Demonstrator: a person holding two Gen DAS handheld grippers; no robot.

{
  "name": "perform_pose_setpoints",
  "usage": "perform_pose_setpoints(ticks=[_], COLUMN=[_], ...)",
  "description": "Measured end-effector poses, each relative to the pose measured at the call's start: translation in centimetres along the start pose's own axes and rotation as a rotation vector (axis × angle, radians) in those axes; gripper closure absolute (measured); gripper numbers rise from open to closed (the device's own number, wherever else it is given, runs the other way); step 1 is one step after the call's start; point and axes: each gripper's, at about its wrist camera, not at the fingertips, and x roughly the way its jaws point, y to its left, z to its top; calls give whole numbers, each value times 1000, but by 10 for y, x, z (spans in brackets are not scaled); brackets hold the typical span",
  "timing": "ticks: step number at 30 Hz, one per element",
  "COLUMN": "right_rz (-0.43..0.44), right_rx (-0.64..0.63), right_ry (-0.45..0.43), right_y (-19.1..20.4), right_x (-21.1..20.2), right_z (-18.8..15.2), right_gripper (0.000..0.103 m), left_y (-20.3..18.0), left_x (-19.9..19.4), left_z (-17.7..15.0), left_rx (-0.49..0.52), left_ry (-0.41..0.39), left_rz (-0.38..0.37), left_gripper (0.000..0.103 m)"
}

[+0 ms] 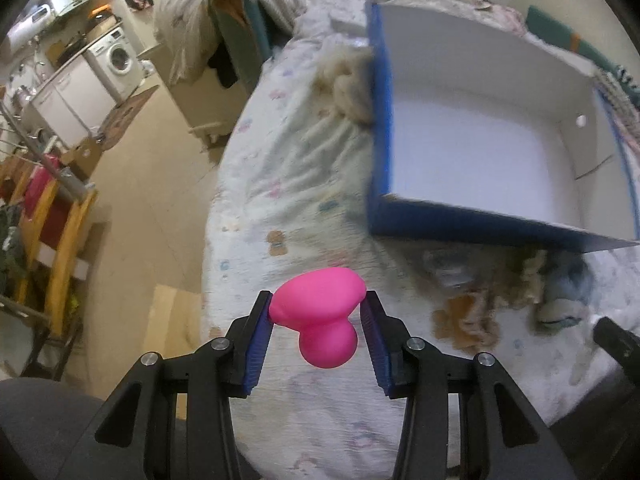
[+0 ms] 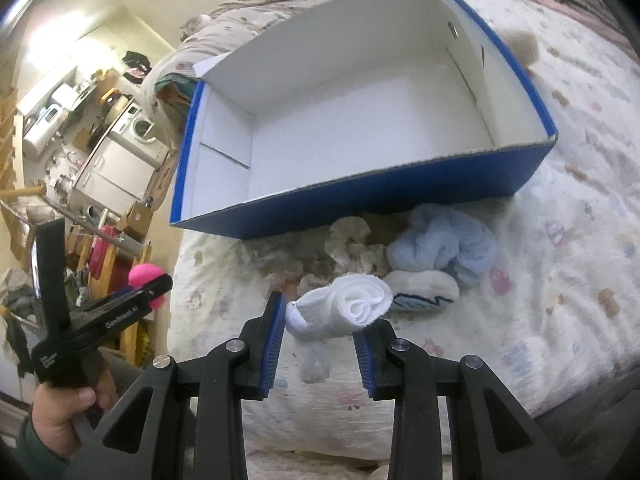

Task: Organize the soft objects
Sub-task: 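Carry the pink toy and white sock over the box and open both tools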

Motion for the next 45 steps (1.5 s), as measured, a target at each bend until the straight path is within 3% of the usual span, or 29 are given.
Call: perform_pose_setpoints(ticks=[2,14,19,27,34,39,45], right_rz=[-5,83,128,107,92,72,-15], right_rx=[-23,-27,15,-50,-64,-34,-15], right_ry=[-17,-108,-129,-186,-186,-157,-77], right_y=[2,7,8,23,14,0,-20], right_x=[-4,-42,-61,-75,-57,-22,24], right_z=[-1,24,56,109,136,146,144], right_gripper=[68,68,68,68,68,68,68], left_y=[-3,-22,-26,-39,-63,-78,-99], left_x=[5,-51,-53,-46,-14,22,44], left_z=[6,56,82,117,135,134,129], left_rx=[12,32,24,31,78,104,171], left_ry=[-31,-176,-201,-196,-170,-145,-186], left_rz=[-17,-124,-144,-170,-180,-208,-148], left_gripper=[63,63,63,62,62,62,62])
